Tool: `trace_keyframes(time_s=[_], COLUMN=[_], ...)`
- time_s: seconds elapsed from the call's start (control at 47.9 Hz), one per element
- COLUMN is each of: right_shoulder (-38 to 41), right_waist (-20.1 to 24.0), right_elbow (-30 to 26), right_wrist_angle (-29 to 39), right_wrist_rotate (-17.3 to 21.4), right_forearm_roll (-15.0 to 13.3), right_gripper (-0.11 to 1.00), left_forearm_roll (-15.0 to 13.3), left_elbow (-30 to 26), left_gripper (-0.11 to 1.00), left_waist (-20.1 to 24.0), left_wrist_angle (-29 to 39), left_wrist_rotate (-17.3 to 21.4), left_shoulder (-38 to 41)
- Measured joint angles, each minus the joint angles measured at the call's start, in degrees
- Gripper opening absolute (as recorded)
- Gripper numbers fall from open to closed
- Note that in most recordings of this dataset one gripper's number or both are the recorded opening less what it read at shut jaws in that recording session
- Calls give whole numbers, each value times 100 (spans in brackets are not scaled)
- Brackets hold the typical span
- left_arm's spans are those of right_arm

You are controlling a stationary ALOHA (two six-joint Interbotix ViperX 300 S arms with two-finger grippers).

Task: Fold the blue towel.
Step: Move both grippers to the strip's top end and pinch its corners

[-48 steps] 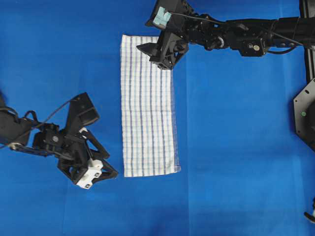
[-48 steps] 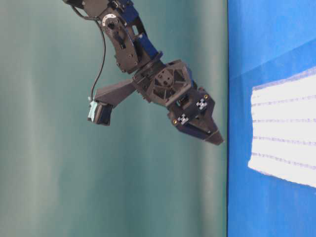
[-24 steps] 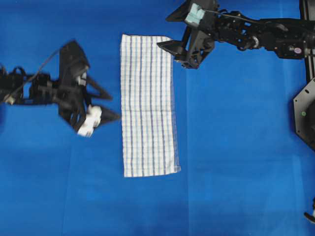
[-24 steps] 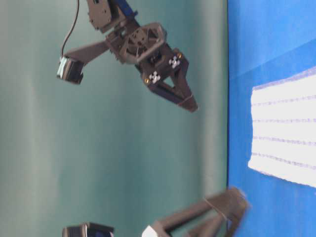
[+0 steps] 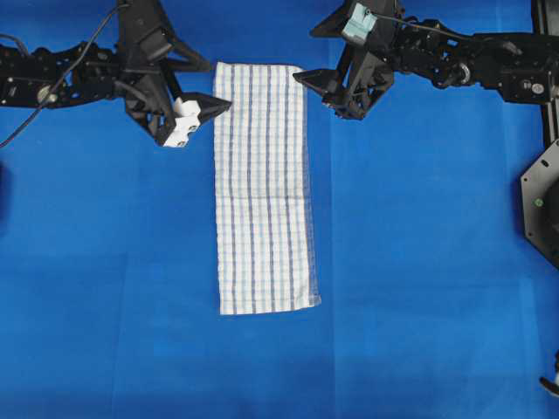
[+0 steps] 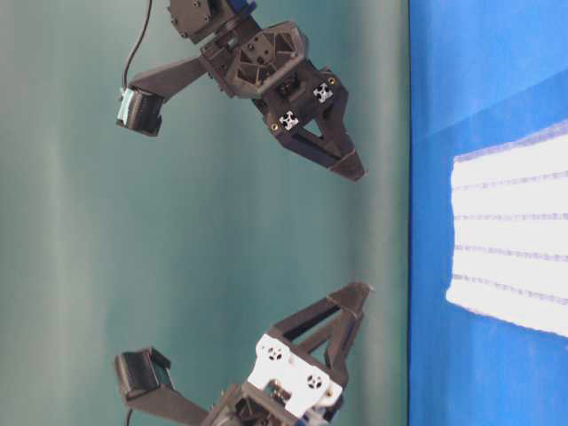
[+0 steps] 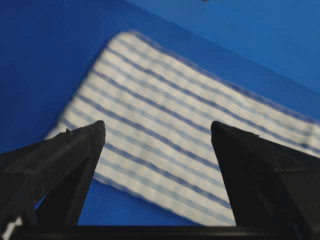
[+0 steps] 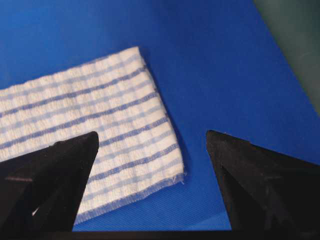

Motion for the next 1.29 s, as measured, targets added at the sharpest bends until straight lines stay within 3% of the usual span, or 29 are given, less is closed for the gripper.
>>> trace_keyframes(time_s=[0.209,0.751,1.148,1.294], right_shoulder=[62,1239,1881,1907], right_waist=[-26,-185,-202,-193], right_elbow=[0,-53,-255,-272], right_wrist_angle=[-141,-782,-932,-932], right_wrist_rotate=[0,26,62,79], right_forearm_roll=[9,0,35,35], right_gripper=[85,85,85,80], left_forearm_roll=[0,9,0,9], left_elbow=[-114,-149,-343,-396], left_gripper=[82,82,82,81], left_waist=[229,817,756,729], left_wrist_angle=[-114,-1354,-1503,-1556], left_wrist_rotate=[114,141,132,132], left_shoulder=[255,1617,2232,2338])
